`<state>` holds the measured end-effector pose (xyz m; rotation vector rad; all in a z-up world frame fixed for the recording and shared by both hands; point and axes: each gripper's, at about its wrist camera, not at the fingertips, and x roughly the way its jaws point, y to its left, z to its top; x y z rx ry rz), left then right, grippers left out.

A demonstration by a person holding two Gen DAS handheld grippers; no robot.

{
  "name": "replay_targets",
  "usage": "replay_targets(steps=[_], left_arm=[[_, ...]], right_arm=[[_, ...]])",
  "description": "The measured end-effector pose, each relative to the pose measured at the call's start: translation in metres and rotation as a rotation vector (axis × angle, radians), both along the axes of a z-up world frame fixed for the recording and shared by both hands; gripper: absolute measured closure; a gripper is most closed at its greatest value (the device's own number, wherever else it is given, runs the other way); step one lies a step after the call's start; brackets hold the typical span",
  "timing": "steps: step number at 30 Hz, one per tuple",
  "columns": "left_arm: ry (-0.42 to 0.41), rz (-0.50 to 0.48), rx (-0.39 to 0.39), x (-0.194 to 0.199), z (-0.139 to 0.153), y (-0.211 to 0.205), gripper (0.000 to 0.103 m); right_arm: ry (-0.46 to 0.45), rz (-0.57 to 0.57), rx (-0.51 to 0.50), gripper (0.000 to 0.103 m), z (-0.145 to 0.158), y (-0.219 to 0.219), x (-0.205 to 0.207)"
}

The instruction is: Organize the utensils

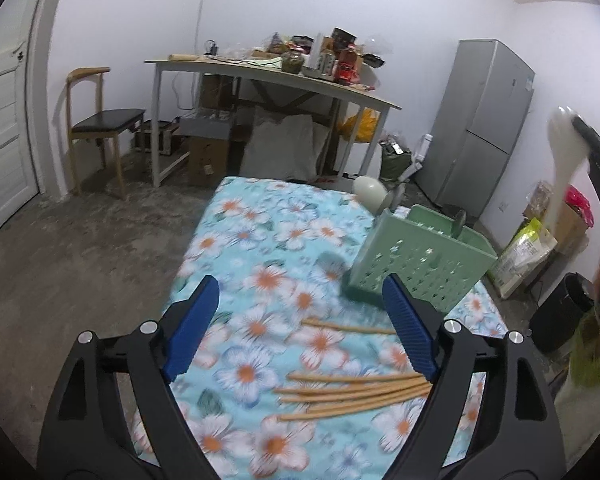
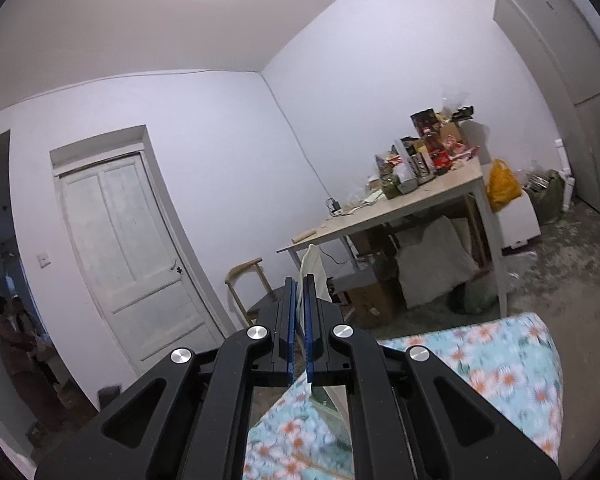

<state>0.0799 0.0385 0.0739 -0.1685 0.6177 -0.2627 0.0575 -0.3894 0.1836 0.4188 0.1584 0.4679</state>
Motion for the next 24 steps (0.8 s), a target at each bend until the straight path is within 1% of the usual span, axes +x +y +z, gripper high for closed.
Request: replay_targets(steps=[4, 6, 8, 12, 15, 17, 21, 22, 23, 24], left_arm=[[-0.003, 0.040, -0.007, -0.011, -0.002, 0.018, 0.021], [-0.009, 0.058, -0.011, -0.014, -0.003, 0.027, 0.021], [-0.017, 0.067, -0.014, -0.015, -0.001, 0.032, 0.021], [-0.028, 0.076, -0.019, -0.017, -0.001, 0.038, 0.021], [-0.019, 0.077, -0.023, -0.016, -0.003, 0.041, 0.020], [-0.014, 0.075, -0.030, -0.014, -0.004, 0.043, 0.020], [-0.003, 0.073, -0.051, -0.010, -0.007, 0.044, 0.020], [-0.001, 0.072, -0.055, -0.010, -0.008, 0.044, 0.020], [0.003, 0.071, -0.061, -0.009, -0.010, 0.044, 0.020], [0.007, 0.069, -0.065, -0.007, -0.011, 0.043, 0.020]], right_arm=[[0.017, 0.006, -0.049, 0.099, -0.005, 0.013, 0.037], [0.042, 0.013, -0.068, 0.099, -0.015, 0.019, 0.055], [0.081, 0.001, -0.111, 0.099, -0.033, 0.024, 0.071], [0.164, -0.021, -0.166, 0.099, -0.069, 0.027, 0.091], [0.248, -0.033, -0.177, 0.099, -0.096, 0.022, 0.098], [0.285, -0.034, -0.167, 0.098, -0.107, 0.017, 0.095], [0.313, -0.030, -0.161, 0.096, -0.117, 0.010, 0.084], [0.319, -0.029, -0.152, 0.091, -0.119, 0.009, 0.080], [0.321, -0.026, -0.138, 0.083, -0.120, 0.007, 0.076], [0.320, -0.024, -0.130, 0.080, -0.122, 0.007, 0.072]])
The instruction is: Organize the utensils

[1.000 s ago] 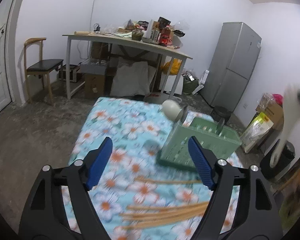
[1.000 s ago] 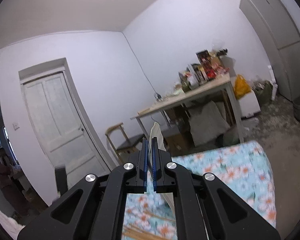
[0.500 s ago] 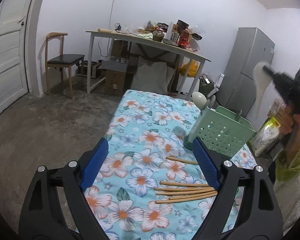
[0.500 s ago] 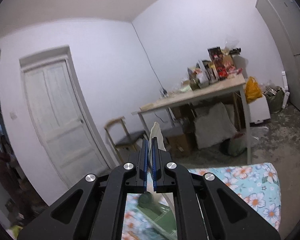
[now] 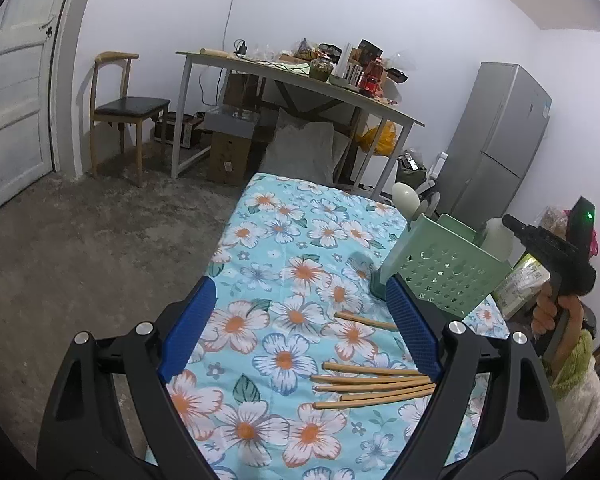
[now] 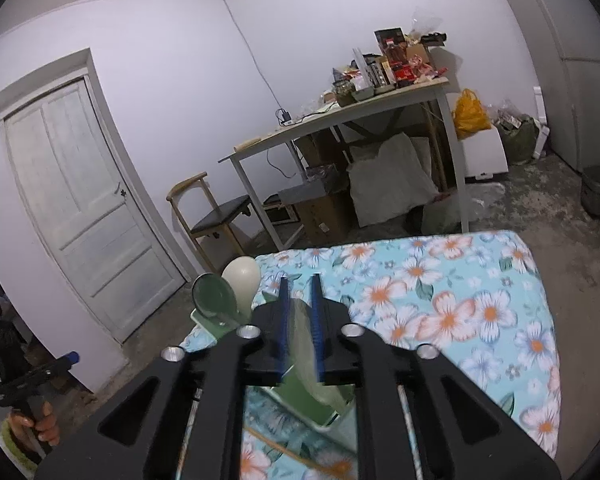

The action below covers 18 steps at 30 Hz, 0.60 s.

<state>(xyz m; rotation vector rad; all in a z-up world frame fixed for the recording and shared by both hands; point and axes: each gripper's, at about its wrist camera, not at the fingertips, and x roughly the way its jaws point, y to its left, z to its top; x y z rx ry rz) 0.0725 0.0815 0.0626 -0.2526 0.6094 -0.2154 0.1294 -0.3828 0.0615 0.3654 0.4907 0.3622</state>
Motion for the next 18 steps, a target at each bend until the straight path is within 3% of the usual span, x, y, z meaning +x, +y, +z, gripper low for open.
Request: replay_targets(steps=[9, 18], left_arm=[[0.008, -0.007, -0.009, 0.000, -0.003, -0.003, 0.020], [0.022, -0.034, -0.028, -0.002, -0.010, -0.006, 0.020]], right_arm=[[-0.030, -0.041, 0.070, 0.068, 0.004, -0.005, -0.045], [-0.051, -0.084, 0.110, 0.046, 0.016, -0.005, -0.101]])
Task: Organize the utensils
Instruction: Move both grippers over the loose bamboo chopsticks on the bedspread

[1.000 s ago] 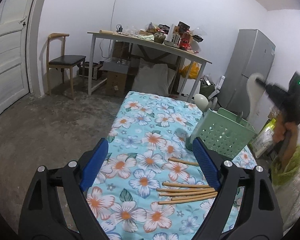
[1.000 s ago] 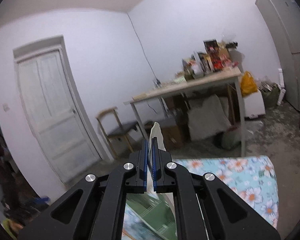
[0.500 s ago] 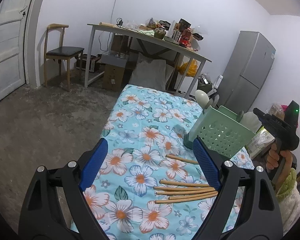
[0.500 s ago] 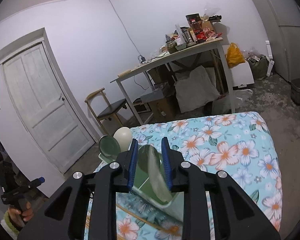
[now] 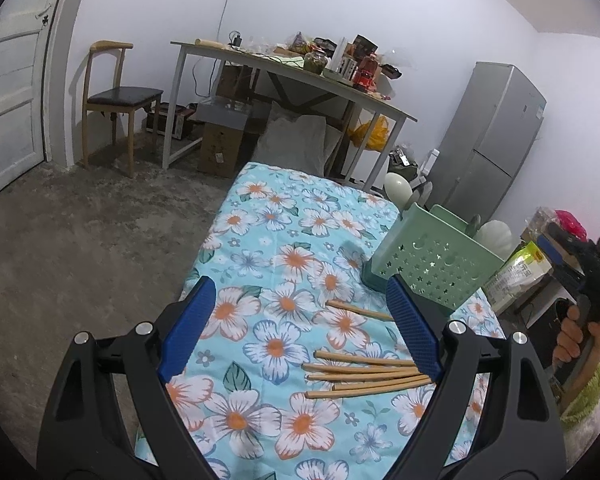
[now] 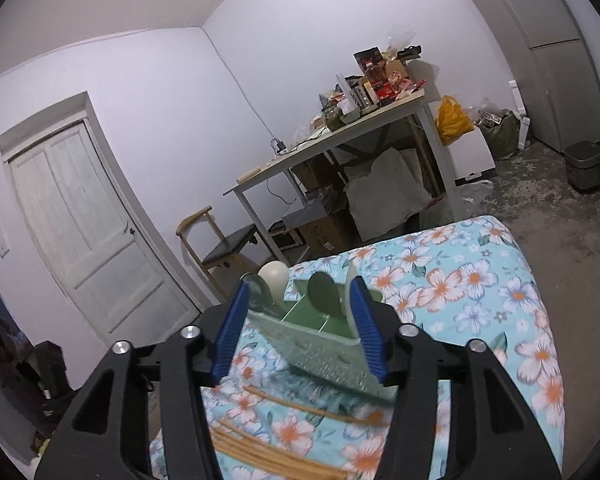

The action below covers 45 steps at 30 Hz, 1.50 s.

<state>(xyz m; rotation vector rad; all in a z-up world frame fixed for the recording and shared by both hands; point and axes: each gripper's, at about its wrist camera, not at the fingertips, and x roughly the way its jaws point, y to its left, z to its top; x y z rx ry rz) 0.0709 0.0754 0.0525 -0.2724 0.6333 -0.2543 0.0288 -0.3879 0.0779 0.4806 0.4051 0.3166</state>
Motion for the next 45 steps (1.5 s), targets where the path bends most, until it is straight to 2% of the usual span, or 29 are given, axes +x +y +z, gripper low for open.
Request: replay_targets(steps=[2, 4, 7, 11, 14, 18, 21, 24, 27, 30, 33, 37, 42, 45], left_arm=[[0.008, -0.010, -0.009, 0.001, -0.003, -0.001, 0.020], [0.022, -0.020, -0.016, 0.003, -0.006, -0.002, 0.020], [0.043, -0.039, -0.019, 0.005, -0.014, -0.006, 0.020], [0.078, -0.084, -0.002, 0.011, -0.025, -0.023, 0.020], [0.089, -0.110, 0.011, 0.013, -0.032, -0.034, 0.020], [0.119, -0.124, 0.018, 0.018, -0.040, -0.044, 0.020], [0.125, -0.149, 0.064, 0.021, -0.043, -0.053, 0.020], [0.100, -0.223, 0.138, 0.026, -0.040, -0.071, 0.020], [0.035, -0.335, 0.221, 0.031, -0.032, -0.096, 0.020], [-0.035, -0.439, 0.258, 0.040, -0.027, -0.121, 0.020], [-0.043, -0.549, 0.269, 0.051, -0.030, -0.147, 0.020], [-0.019, -0.692, 0.334, 0.060, -0.043, -0.187, 0.033], [-0.002, -0.871, 0.466, 0.064, -0.065, -0.237, 0.050], [0.018, -0.927, 0.545, 0.066, -0.080, -0.255, 0.061]], right_arm=[[0.019, -0.003, 0.006, 0.038, -0.003, 0.005, -0.013], [0.050, -0.002, 0.008, 0.036, -0.009, 0.012, -0.022], [0.142, 0.009, -0.009, 0.035, -0.030, 0.028, -0.033], [0.271, 0.022, -0.056, 0.035, -0.061, 0.051, -0.040], [0.334, 0.027, -0.080, 0.035, -0.080, 0.062, -0.043], [0.357, 0.036, -0.090, 0.032, -0.086, 0.068, -0.045], [0.341, 0.012, -0.117, 0.032, -0.080, 0.067, -0.046], [0.322, -0.015, -0.100, 0.032, -0.073, 0.058, -0.047], [0.301, -0.047, -0.073, 0.032, -0.070, 0.044, -0.049], [0.289, -0.075, -0.035, 0.032, -0.070, 0.030, -0.056], [0.288, -0.099, -0.020, 0.032, -0.071, 0.018, -0.061], [0.284, -0.141, -0.010, 0.032, -0.074, 0.002, -0.065], [0.273, -0.179, 0.047, 0.032, -0.080, -0.022, -0.065], [0.274, -0.191, 0.068, 0.032, -0.086, -0.031, -0.065]])
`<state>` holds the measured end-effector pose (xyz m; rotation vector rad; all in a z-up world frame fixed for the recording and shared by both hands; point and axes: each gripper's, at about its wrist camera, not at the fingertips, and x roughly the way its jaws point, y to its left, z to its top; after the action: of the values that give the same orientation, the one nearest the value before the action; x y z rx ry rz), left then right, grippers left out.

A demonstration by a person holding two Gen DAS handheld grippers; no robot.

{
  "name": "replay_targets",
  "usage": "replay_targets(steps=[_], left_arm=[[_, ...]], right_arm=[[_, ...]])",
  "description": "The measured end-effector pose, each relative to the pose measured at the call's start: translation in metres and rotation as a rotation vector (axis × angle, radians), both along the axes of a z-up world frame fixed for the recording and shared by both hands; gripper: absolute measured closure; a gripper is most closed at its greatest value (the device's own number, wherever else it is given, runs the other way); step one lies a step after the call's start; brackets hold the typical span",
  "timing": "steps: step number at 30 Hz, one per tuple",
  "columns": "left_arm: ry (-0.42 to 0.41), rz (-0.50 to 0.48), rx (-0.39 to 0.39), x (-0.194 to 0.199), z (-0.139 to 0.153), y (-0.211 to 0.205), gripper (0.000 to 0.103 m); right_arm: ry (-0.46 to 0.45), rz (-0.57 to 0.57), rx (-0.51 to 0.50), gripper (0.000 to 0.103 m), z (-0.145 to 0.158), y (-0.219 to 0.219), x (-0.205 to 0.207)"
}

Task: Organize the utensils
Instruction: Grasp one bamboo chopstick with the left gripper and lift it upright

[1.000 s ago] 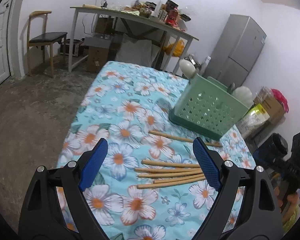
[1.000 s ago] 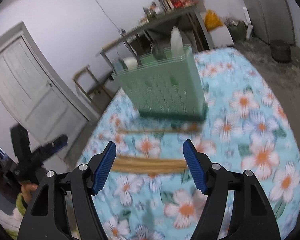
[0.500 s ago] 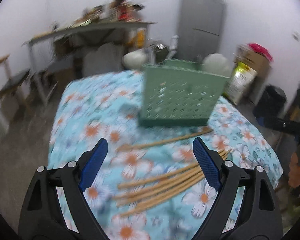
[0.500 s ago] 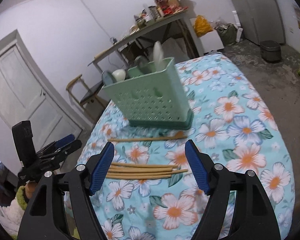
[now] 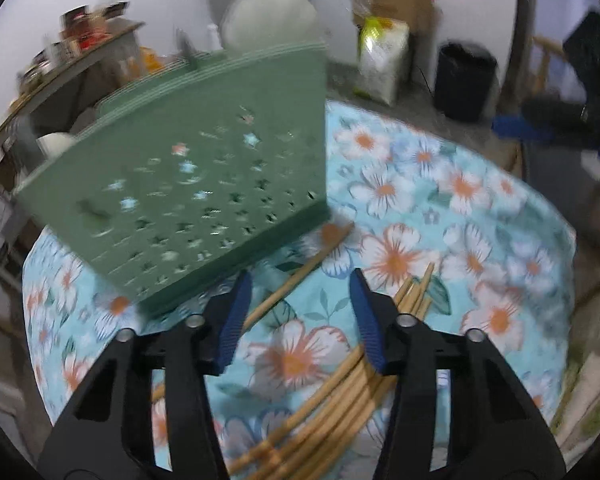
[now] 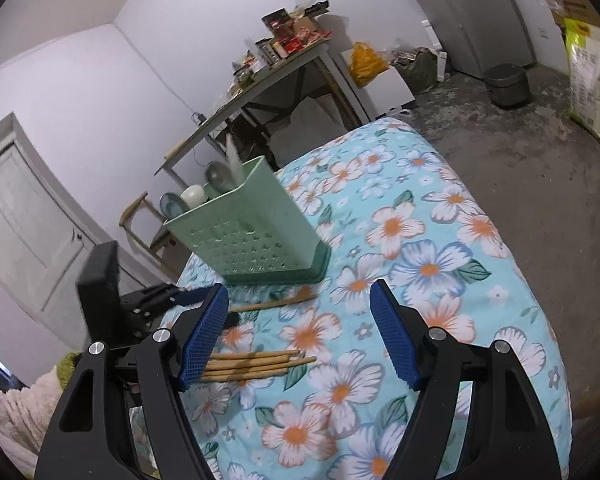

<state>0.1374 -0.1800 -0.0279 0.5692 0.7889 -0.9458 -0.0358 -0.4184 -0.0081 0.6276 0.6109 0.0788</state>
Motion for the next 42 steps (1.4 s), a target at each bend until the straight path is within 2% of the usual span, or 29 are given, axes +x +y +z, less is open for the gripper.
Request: replay_targets(steps=[3, 8, 12, 14, 18, 19, 23, 27, 31, 35, 40, 42], left_arm=[[0.031, -0.020, 0.034, 0.007, -0.009, -0.010, 0.067], [0.034, -0.066, 0.076, 0.010, -0.017, -0.024, 0.068], [0.038, -0.102, 0.128, 0.014, -0.028, -0.039, 0.078], [0.031, -0.115, 0.156, 0.016, -0.036, -0.045, 0.078], [0.027, -0.142, 0.164, 0.013, -0.039, -0.048, 0.085], [0.006, -0.156, 0.169, 0.010, -0.039, -0.048, 0.087], [-0.171, -0.248, 0.219, -0.024, -0.042, -0.054, 0.090], [-0.272, -0.277, 0.223, -0.046, -0.034, -0.051, 0.092], [-0.351, -0.251, 0.185, -0.059, -0.007, -0.042, 0.093], [-0.422, -0.169, 0.111, -0.069, 0.033, -0.021, 0.095], [-0.412, -0.004, -0.008, -0.061, 0.080, 0.025, 0.097], [-0.389, 0.102, -0.064, -0.054, 0.094, 0.051, 0.097]], right_arm=[[0.006, -0.007, 0.015, 0.032, -0.007, -0.006, 0.000], [0.015, -0.005, 0.039, 0.032, -0.017, -0.010, 0.002], [0.010, 0.000, 0.042, 0.032, -0.018, -0.010, 0.002], [0.006, -0.001, 0.041, 0.032, -0.018, -0.011, 0.001], [0.001, -0.008, 0.046, 0.032, -0.017, -0.014, -0.003], [-0.001, -0.010, 0.047, 0.032, -0.017, -0.014, -0.004], [-0.010, -0.015, 0.050, 0.032, -0.013, -0.015, -0.007], [-0.021, -0.012, 0.044, 0.032, -0.008, -0.012, -0.009], [-0.029, -0.001, 0.034, 0.032, -0.003, -0.007, -0.010], [-0.043, 0.009, 0.025, 0.032, 0.004, -0.002, -0.013], [-0.052, 0.029, 0.027, 0.032, 0.008, 0.004, -0.013], [-0.047, 0.044, 0.033, 0.032, 0.007, 0.008, -0.011]])
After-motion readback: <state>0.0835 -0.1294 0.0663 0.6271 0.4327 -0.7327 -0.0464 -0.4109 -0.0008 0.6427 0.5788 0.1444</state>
